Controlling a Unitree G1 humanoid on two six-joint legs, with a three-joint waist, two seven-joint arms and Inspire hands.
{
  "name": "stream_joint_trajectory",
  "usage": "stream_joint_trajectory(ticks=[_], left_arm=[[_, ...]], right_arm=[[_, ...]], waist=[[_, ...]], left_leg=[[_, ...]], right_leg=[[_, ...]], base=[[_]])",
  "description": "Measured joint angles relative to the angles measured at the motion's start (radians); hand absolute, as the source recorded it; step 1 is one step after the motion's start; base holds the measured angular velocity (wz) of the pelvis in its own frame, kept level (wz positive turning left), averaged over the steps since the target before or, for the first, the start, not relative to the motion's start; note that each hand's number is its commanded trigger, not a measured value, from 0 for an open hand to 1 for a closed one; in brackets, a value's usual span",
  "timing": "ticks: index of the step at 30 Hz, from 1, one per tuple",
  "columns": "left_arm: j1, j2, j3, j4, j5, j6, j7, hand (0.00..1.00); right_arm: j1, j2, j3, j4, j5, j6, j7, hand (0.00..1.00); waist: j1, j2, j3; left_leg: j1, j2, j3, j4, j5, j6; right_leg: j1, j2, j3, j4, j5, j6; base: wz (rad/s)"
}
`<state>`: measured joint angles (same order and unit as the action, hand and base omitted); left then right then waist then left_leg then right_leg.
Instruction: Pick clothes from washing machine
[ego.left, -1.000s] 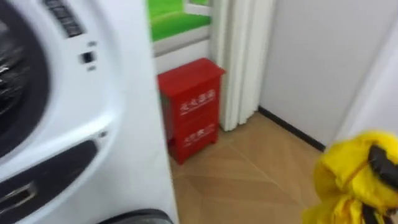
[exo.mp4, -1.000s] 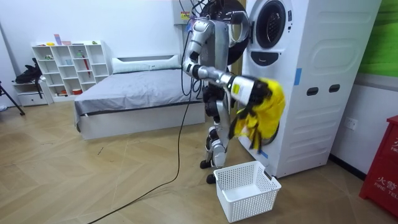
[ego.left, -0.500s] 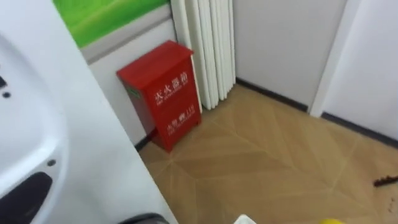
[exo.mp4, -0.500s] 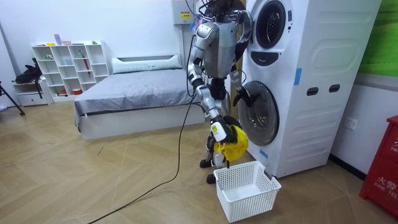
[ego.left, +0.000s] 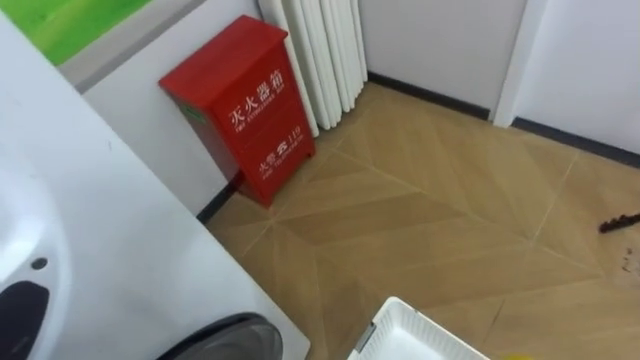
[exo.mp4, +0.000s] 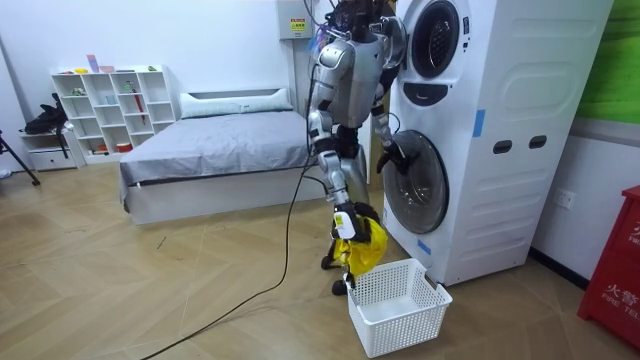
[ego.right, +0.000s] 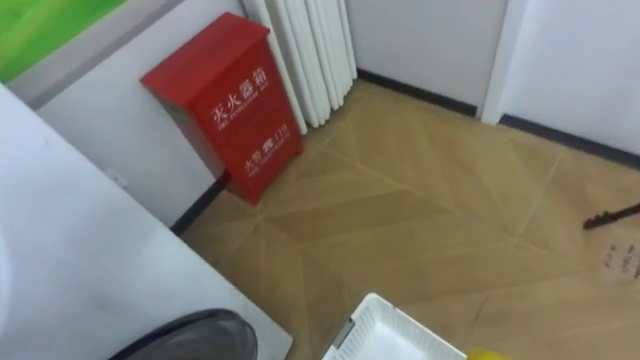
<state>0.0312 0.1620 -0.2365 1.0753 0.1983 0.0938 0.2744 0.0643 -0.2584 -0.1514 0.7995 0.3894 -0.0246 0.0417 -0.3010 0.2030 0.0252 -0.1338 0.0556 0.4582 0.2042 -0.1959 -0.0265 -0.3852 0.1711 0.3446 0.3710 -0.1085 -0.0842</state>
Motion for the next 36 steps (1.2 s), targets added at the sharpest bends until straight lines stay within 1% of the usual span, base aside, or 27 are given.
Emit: stream_joint_trajectory(ticks=[2,3,5,6,7,8,11,12,13,15,19,21,22,25,27,30,31,33,36], left_arm=[[-0.021,-0.007,-0.031,0.019,-0.012,-0.017,0.002,0.0],[-0.036,-0.018,-0.046,0.027,-0.012,-0.031,0.007,0.0],[-0.049,-0.03,-0.067,0.028,-0.012,-0.047,0.009,0.0],[-0.06,-0.037,-0.083,0.036,-0.012,-0.058,0.01,0.0],[-0.073,-0.044,-0.086,0.042,-0.012,-0.062,0.01,0.0],[-0.082,-0.047,-0.086,0.044,-0.012,-0.063,0.01,0.0],[-0.095,-0.056,-0.087,0.045,-0.014,-0.066,0.009,0.0],[-0.099,-0.059,-0.091,0.045,-0.025,-0.07,0.009,0.0],[-0.102,-0.062,-0.101,0.045,-0.036,-0.078,0.008,0.0],[-0.105,-0.067,-0.102,0.045,-0.052,-0.095,0.007,0.0],[-0.111,-0.07,-0.102,0.046,-0.067,-0.118,0.007,0.0],[-0.114,-0.071,-0.103,0.047,-0.079,-0.13,0.007,0.0],[-0.112,-0.071,-0.103,0.047,-0.08,-0.133,0.007,0.0],[-0.108,-0.071,-0.103,0.048,-0.079,-0.144,0.007,0.0],[-0.104,-0.071,-0.101,0.055,-0.077,-0.147,0.007,0.0],[-0.106,-0.071,-0.1,0.094,-0.076,-0.163,0.013,0.0],[-0.102,-0.071,-0.1,0.1,-0.076,-0.168,0.023,0.0],[-0.1,-0.071,-0.1,0.116,-0.077,-0.17,0.027,0.0],[-0.101,-0.069,-0.1,0.127,-0.077,-0.171,0.028,0.0]], right_arm=[[-0.007,0.0,0.02,0.028,0.001,-0.002,0.005,1.0],[-0.01,0.001,0.025,0.039,0.001,-0.002,0.005,1.0],[-0.018,0.001,0.044,0.048,0.002,-0.002,0.005,1.0],[-0.026,0.002,0.054,0.048,0.002,-0.002,0.006,0.82],[-0.036,0.003,0.064,0.049,0.001,-0.002,0.005,0.09],[-0.043,0.003,0.069,0.051,0.001,-0.002,0.004,0.0],[-0.065,0.005,0.096,0.055,0.001,-0.002,0.005,0.0],[-0.07,0.006,0.102,0.062,0.007,-0.003,0.005,0.0],[-0.079,0.005,0.11,0.08,0.007,-0.004,0.005,0.0],[-0.084,0.009,0.12,0.1,0.007,-0.004,0.005,0.0],[-0.087,0.021,0.141,0.13,0.007,-0.008,0.006,0.0],[-0.087,0.021,0.144,0.134,0.007,-0.008,0.006,0.0],[-0.087,0.021,0.149,0.134,0.007,-0.009,0.006,0.0],[-0.091,0.021,0.149,0.135,0.007,-0.01,0.008,0.0],[-0.096,0.021,0.146,0.136,0.007,-0.01,0.015,0.0],[-0.1,0.028,0.126,0.169,0.007,-0.014,0.014,0.0],[-0.097,0.028,0.126,0.172,0.007,-0.014,0.014,0.0],[-0.089,0.028,0.126,0.184,0.016,-0.022,0.014,0.0],[-0.082,0.028,0.127,0.207,0.067,-0.027,0.017,0.0]], waist=[[0.0,-0.001,0.0004],[0.001,0.0,0.0004],[0.003,-0.001,0.0004],[0.005,0.0,0.0],[0.004,0.002,-0.0017],[0.005,0.002,-0.0015],[0.01,0.003,-0.0023],[0.019,0.003,-0.0023],[0.03,0.003,-0.0024],[0.039,0.007,-0.0044],[0.054,0.008,-0.0048],[0.061,0.008,-0.0048],[0.06,0.008,-0.0046],[0.061,0.006,-0.0039],[0.06,-0.002,-0.0008],[0.056,-0.012,0.0],[0.056,-0.016,0.002],[0.054,-0.02,0.0014],[0.055,-0.023,-0.0009]], left_leg=[[0.002,-0.004,-0.001,0.0,0.0,0.0],[0.002,-0.011,-0.002,0.0,0.003,0.005],[0.0,-0.02,-0.003,0.0,0.003,0.006],[-0.004,-0.024,-0.006,0.0,0.004,0.007],[-0.013,-0.029,-0.009,0.0,0.007,0.012],[-0.017,-0.031,-0.01,0.0,0.01,0.016],[-0.028,-0.033,-0.025,-0.001,0.011,0.018],[-0.028,-0.033,-0.026,-0.001,0.011,0.018],[-0.028,-0.033,-0.031,-0.001,0.011,0.018],[-0.031,-0.031,-0.048,-0.002,0.011,0.018],[-0.03,-0.028,-0.065,-0.002,0.011,0.019],[-0.031,-0.027,-0.066,-0.002,0.011,0.019],[-0.032,-0.026,-0.067,-0.003,0.012,0.02],[-0.032,-0.027,-0.078,-0.008,0.014,0.022],[-0.031,-0.027,-0.078,-0.007,0.014,0.022],[-0.023,-0.025,-0.087,-0.007,0.014,0.022],[-0.019,-0.024,-0.09,-0.006,0.014,0.022],[-0.014,-0.022,-0.096,-0.005,0.015,0.021],[-0.011,-0.019,-0.102,-0.005,0.017,0.018]], right_leg=[[-0.001,-0.01,-0.019,0.012,-0.007,-0.003],[-0.004,-0.016,-0.02,0.025,-0.018,0.0],[-0.013,-0.023,-0.024,0.045,-0.032,0.004],[-0.022,-0.034,-0.044,0.052,-0.036,0.001],[-0.03,-0.04,-0.051,0.057,-0.039,0.002],[-0.035,-0.044,-0.054,0.06,-0.041,0.003],[-0.041,-0.053,-0.074,0.06,-0.041,0.003],[-0.038,-0.055,-0.081,0.058,-0.042,0.002],[-0.036,-0.056,-0.086,0.055,-0.042,0.001],[-0.03,-0.059,-0.101,0.045,-0.042,-0.001],[-0.018,-0.065,-0.132,0.041,-0.047,-0.01],[-0.015,-0.068,-0.143,0.04,-0.05,-0.012],[-0.013,-0.071,-0.155,0.04,-0.053,-0.014],[-0.012,-0.075,-0.17,0.044,-0.058,-0.018],[-0.011,-0.076,-0.173,0.045,-0.06,-0.019],[0.005,-0.079,-0.189,0.042,-0.065,-0.024],[0.011,-0.081,-0.197,0.042,-0.067,-0.025],[0.026,-0.084,-0.211,0.034,-0.069,-0.027],[0.036,-0.084,-0.218,0.024,-0.069,-0.028]], base=[[0.16],[0.24],[0.15],[0.13],[0.17],[0.23],[0.21],[0.17],[0.16],[0.21],[0.23],[0.23],[0.23],[0.17],[0.09],[0.17],[0.19],[0.23],[0.11]])
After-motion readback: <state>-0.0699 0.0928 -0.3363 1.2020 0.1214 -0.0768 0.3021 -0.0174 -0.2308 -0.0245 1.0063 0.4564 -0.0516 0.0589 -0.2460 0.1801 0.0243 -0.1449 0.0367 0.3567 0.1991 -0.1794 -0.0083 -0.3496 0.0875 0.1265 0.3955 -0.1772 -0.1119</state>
